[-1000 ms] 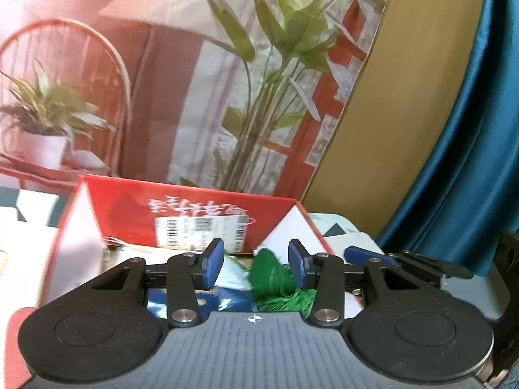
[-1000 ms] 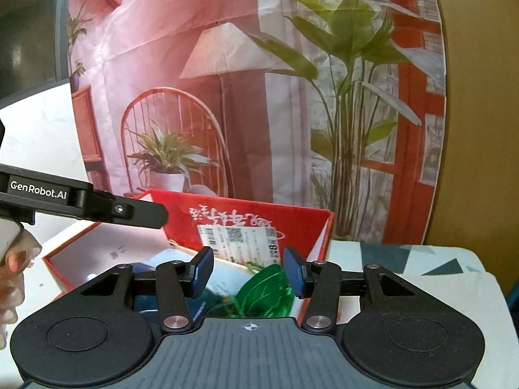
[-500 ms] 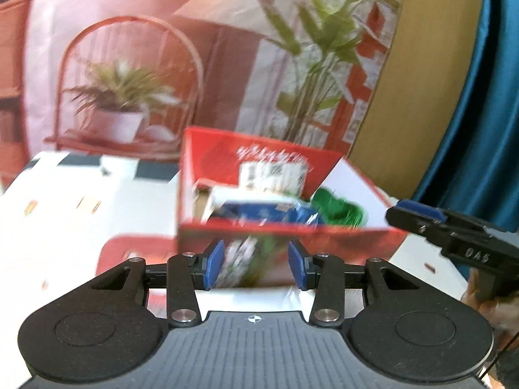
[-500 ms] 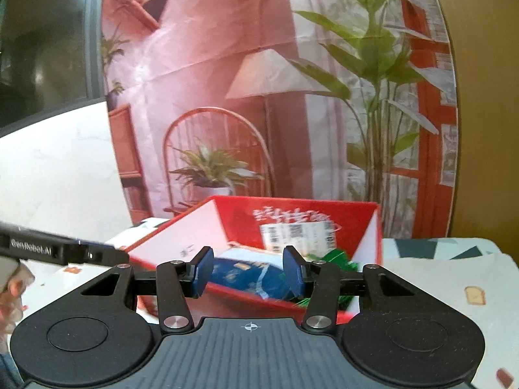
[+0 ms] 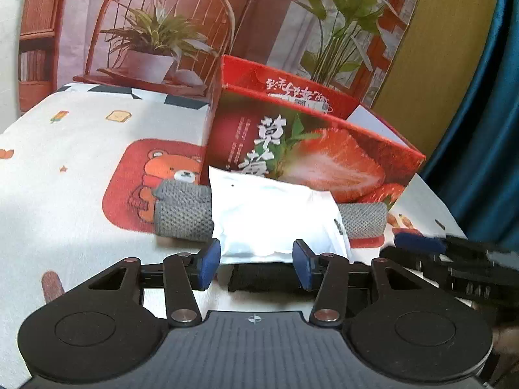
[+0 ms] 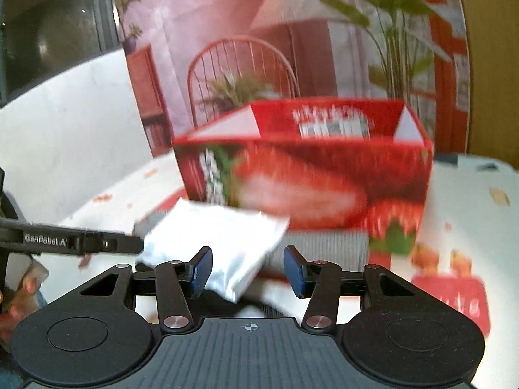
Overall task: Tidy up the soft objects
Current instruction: 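Move both grippers down to the black gloves beside the white packet, then close both grippers on the black white-tipped gloves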
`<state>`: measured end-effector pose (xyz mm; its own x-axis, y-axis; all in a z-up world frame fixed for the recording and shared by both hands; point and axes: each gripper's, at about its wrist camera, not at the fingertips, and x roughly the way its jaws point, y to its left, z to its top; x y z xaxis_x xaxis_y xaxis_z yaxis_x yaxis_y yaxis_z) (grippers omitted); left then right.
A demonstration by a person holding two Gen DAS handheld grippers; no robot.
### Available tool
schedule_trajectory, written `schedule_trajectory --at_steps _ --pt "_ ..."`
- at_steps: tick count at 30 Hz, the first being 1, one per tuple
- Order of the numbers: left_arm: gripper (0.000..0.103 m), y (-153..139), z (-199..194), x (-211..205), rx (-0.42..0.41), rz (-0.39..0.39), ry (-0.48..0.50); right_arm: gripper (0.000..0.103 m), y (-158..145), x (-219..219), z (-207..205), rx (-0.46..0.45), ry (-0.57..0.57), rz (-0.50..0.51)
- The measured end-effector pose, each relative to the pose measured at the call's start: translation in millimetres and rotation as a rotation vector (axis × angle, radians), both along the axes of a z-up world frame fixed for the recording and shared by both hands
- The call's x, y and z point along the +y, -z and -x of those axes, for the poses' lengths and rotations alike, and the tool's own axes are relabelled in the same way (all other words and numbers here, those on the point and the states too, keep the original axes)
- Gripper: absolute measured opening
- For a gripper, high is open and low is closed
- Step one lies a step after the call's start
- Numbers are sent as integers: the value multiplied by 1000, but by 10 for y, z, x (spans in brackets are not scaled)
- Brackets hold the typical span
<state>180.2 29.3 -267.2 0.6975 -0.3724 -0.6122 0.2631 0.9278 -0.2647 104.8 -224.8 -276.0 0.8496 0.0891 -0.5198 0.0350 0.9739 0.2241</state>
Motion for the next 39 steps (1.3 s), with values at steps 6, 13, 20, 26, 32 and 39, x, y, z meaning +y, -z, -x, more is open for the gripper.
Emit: schedule_trajectory --at_steps 6,13,20,26,32,39 --pt "55 146 12 34 32 21 -12 63 201 103 163 69 13 30" --pt "55 321 -51 39 82 33 -12 78 300 117 145 97 28 62" --pt "55 345 -45 34 91 37 -11 79 459 130 97 138 33 83" --pt "55 341 -47 43 97 38 -10 86 510 161 95 144 12 104" --pt "55 338 -43 39 99 41 -11 96 531 221 83 155 -10 139" --pt "45 338 -43 38 102 47 1 89 524 199 90 149 -2 133"
